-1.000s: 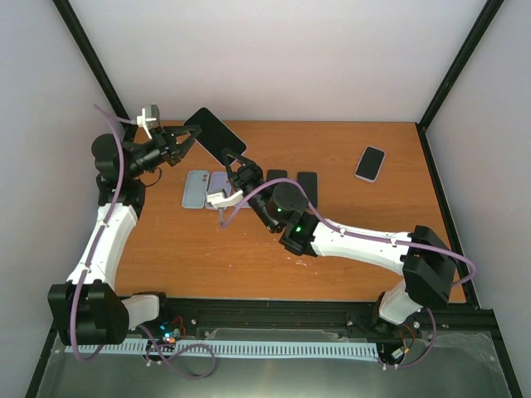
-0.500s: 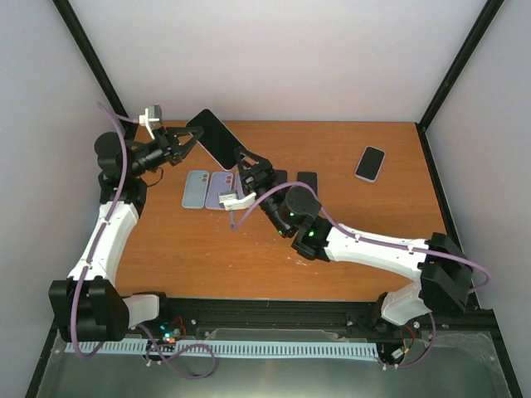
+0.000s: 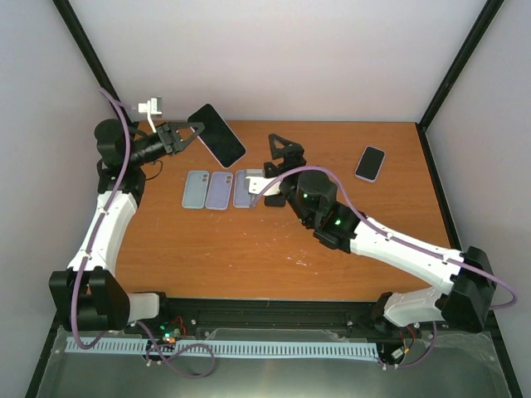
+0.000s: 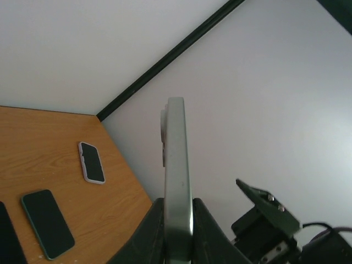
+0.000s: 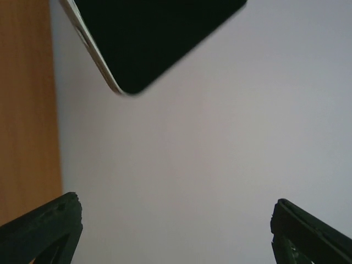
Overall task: Take the phone out of the phone case
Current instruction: Place the phone at the center of the board.
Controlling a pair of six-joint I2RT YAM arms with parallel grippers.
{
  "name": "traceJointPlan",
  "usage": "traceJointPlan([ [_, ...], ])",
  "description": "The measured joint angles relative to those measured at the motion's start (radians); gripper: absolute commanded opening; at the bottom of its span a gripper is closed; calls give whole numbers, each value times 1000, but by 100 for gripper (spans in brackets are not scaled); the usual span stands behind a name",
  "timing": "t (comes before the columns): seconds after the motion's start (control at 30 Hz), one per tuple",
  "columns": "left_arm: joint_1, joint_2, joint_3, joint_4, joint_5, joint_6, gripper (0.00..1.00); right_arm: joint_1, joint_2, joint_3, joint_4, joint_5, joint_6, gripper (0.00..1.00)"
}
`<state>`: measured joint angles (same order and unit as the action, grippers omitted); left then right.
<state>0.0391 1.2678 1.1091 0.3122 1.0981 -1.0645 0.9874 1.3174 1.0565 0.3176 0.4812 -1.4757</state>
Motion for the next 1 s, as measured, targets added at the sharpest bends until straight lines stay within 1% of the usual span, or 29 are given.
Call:
traceJointPlan([
  [0.23, 0, 33, 14, -28, 63, 158, 1, -82, -68, 81, -292, -34, 249, 95],
  [0.47, -6, 53, 14, -20, 169, 294, 1, -139, -107, 191, -589, -163, 504, 94],
  [0.57, -14, 53, 14, -14, 208, 357, 1, -167, -111, 240, -702, -259, 610, 92],
  [0.7, -46, 53, 14, -16, 243, 435, 1, -205, -113, 301, -811, -406, 742, 89],
  [0.83, -103, 54, 14, -25, 261, 512, 1, -245, -113, 351, -886, -560, 861, 86],
  [1.0, -175, 69, 15, -34, 277, 578, 1, -299, -101, 400, -952, -769, 1008, 79],
])
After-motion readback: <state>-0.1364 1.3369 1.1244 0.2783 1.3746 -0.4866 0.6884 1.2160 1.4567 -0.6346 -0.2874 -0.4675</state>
